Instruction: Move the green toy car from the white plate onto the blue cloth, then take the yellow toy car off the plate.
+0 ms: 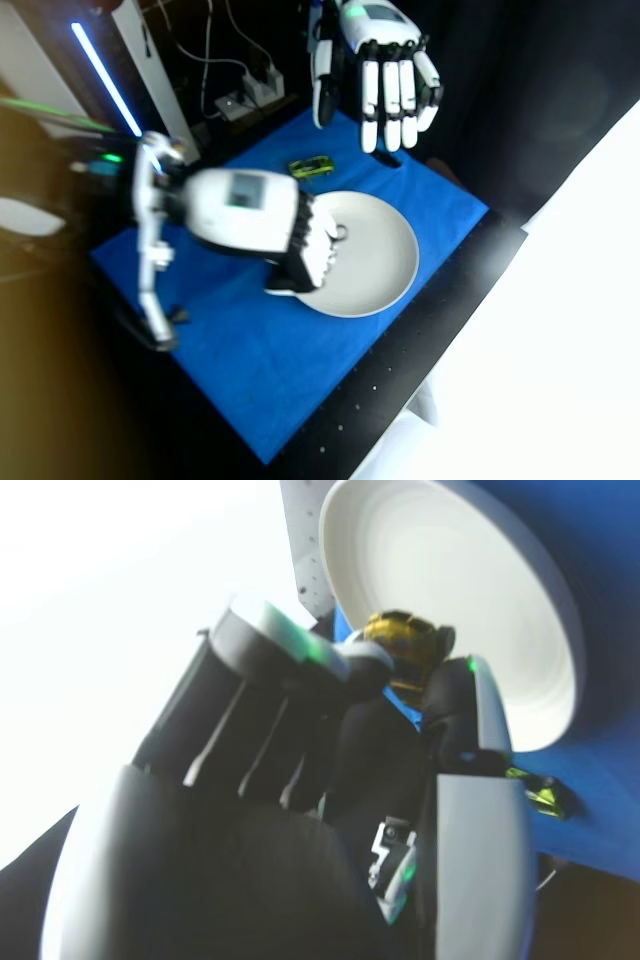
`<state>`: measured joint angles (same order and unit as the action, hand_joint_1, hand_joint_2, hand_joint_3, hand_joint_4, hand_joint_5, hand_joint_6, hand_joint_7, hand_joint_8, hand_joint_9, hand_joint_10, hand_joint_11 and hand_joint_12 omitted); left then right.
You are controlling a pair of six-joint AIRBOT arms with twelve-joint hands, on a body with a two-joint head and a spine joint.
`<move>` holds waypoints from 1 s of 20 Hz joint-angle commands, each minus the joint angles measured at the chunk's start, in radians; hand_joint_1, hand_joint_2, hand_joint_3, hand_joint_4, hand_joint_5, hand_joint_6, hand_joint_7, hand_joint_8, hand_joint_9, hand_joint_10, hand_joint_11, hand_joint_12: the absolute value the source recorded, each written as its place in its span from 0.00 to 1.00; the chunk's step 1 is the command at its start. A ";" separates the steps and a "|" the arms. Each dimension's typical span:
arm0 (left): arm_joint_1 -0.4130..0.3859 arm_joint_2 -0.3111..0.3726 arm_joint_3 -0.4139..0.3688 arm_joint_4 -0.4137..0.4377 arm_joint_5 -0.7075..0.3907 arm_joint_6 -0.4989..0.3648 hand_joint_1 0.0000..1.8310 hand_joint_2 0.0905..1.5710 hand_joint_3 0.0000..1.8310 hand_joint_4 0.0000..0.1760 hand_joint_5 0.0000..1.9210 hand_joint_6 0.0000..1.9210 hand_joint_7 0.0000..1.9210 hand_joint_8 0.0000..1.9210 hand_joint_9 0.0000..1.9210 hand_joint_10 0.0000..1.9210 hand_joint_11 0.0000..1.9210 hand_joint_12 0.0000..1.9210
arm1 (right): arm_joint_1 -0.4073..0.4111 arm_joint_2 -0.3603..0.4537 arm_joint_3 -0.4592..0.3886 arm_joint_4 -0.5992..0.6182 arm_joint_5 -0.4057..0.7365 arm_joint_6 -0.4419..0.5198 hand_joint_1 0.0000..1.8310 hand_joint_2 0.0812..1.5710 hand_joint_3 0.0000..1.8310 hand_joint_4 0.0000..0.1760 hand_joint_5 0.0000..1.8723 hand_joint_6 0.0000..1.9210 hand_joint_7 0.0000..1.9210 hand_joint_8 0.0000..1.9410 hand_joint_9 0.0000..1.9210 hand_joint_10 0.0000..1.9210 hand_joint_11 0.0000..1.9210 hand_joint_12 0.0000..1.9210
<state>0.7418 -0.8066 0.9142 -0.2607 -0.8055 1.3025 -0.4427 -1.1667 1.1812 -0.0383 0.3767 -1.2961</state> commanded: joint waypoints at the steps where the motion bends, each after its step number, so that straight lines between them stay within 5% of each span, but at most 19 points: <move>1: -0.007 -0.002 0.005 0.003 -0.119 0.001 0.37 0.63 0.00 0.45 0.35 0.00 0.28 0.00 0.25 0.00 0.00 0.60 | 0.018 0.022 -0.027 -0.022 0.150 -0.005 0.62 0.72 0.00 0.00 0.48 0.59 0.62 0.94 0.72 1.00 0.77 1.00; 2: -0.005 -0.002 0.004 0.001 -0.119 0.001 0.37 0.64 0.00 0.37 0.34 0.00 0.27 0.00 0.25 0.00 0.00 0.58 | 0.018 0.045 -0.055 -0.033 0.169 -0.005 0.63 0.72 0.00 0.00 0.49 0.57 0.67 0.97 0.77 1.00 0.81 1.00; 4: 0.002 0.000 0.002 -0.003 -0.123 0.001 0.37 0.64 0.00 0.39 0.34 0.00 0.27 0.00 0.26 0.00 0.00 0.62 | 0.015 0.076 -0.107 -0.057 0.208 -0.005 0.63 0.72 0.00 0.00 0.49 0.57 0.67 0.99 0.77 1.00 0.81 1.00; 5: 0.008 0.004 -0.001 -0.007 -0.127 0.001 0.38 0.63 0.00 0.30 0.34 0.00 0.29 0.00 0.27 0.01 0.00 0.65 | 0.005 0.096 -0.133 -0.065 0.224 -0.005 0.62 0.72 0.00 0.00 0.48 0.59 0.60 0.82 0.65 0.93 0.66 1.00; 6: 0.013 0.008 -0.004 -0.010 -0.131 0.001 0.38 0.63 0.00 0.35 0.35 0.00 0.29 0.00 0.28 0.01 0.00 0.67 | -0.008 0.115 -0.156 -0.071 0.241 -0.005 0.63 0.71 0.00 0.00 0.50 0.56 0.62 0.75 0.64 0.90 0.63 1.00; 8: 0.021 0.012 -0.008 -0.015 -0.137 0.001 0.38 0.63 0.00 0.36 0.36 0.00 0.29 0.00 0.28 0.01 0.00 0.69 | -0.044 0.150 -0.201 -0.080 0.280 -0.005 0.63 0.72 0.00 0.00 0.49 0.58 0.62 0.78 0.66 0.92 0.66 1.00; 10: 0.026 0.015 -0.013 -0.018 -0.141 0.006 0.35 0.65 0.00 0.48 0.34 0.00 0.28 0.00 0.26 0.00 0.00 0.66 | -0.099 0.185 -0.244 -0.080 0.312 -0.005 0.64 0.69 0.00 0.00 0.53 0.52 0.65 0.67 0.66 0.81 0.62 0.97; 13: 0.034 0.022 -0.024 -0.021 -0.147 0.015 0.35 0.65 0.00 0.38 0.35 0.00 0.28 0.00 0.26 0.00 0.00 0.68 | -0.168 0.209 -0.283 -0.079 0.315 -0.003 0.65 0.66 0.00 0.00 0.59 0.42 0.71 0.62 0.73 0.76 0.68 0.93; 14: 0.035 0.023 -0.026 -0.022 -0.149 0.015 0.39 0.66 0.00 0.23 0.34 0.00 0.28 0.00 0.26 0.00 0.00 0.69 | -0.179 0.210 -0.285 -0.079 0.315 0.002 0.65 0.67 0.00 0.00 0.58 0.44 0.66 0.80 0.71 0.93 0.72 0.99; 16: 0.041 0.024 -0.030 -0.025 -0.154 0.015 0.40 0.66 0.00 0.25 0.34 0.00 0.29 0.01 0.27 0.01 0.00 0.69 | -0.221 0.208 -0.285 -0.079 0.314 0.032 0.64 0.67 0.00 0.00 0.57 0.45 0.63 0.81 0.68 0.93 0.70 1.00; 17: 0.045 0.024 -0.030 -0.028 -0.156 0.015 0.39 0.67 0.00 0.28 0.34 0.00 0.29 0.00 0.27 0.01 0.00 0.69 | -0.242 0.206 -0.285 -0.069 0.311 0.034 0.64 0.67 0.00 0.00 0.56 0.47 0.58 0.73 0.63 0.90 0.64 1.00; 18: 0.045 0.024 -0.031 -0.029 -0.156 0.015 0.39 0.67 0.00 0.28 0.34 0.00 0.29 0.00 0.27 0.01 0.00 0.69 | -0.264 0.206 -0.283 -0.057 0.306 0.034 0.64 0.67 0.00 0.00 0.56 0.47 0.58 0.73 0.63 0.90 0.64 1.00; 19: 0.046 0.024 -0.031 -0.029 -0.156 0.015 0.39 0.67 0.00 0.25 0.34 0.00 0.29 0.00 0.27 0.01 0.00 0.71 | -0.281 0.199 -0.279 -0.047 0.293 0.034 0.67 0.72 0.00 0.00 0.50 0.43 0.47 0.76 0.58 0.86 0.57 0.99; 20: 0.046 0.024 -0.031 -0.030 -0.156 0.015 0.40 0.67 0.00 0.21 0.34 0.00 0.29 0.00 0.27 0.01 0.00 0.71 | -0.288 0.194 -0.277 -0.042 0.284 0.034 0.66 0.72 0.00 0.00 0.51 0.50 0.45 0.68 0.50 0.76 0.48 0.93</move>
<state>0.7948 -0.7864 0.8833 -0.3027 -0.8360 1.3170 -0.7425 -0.9730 0.9047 -0.0780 0.5381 -1.2598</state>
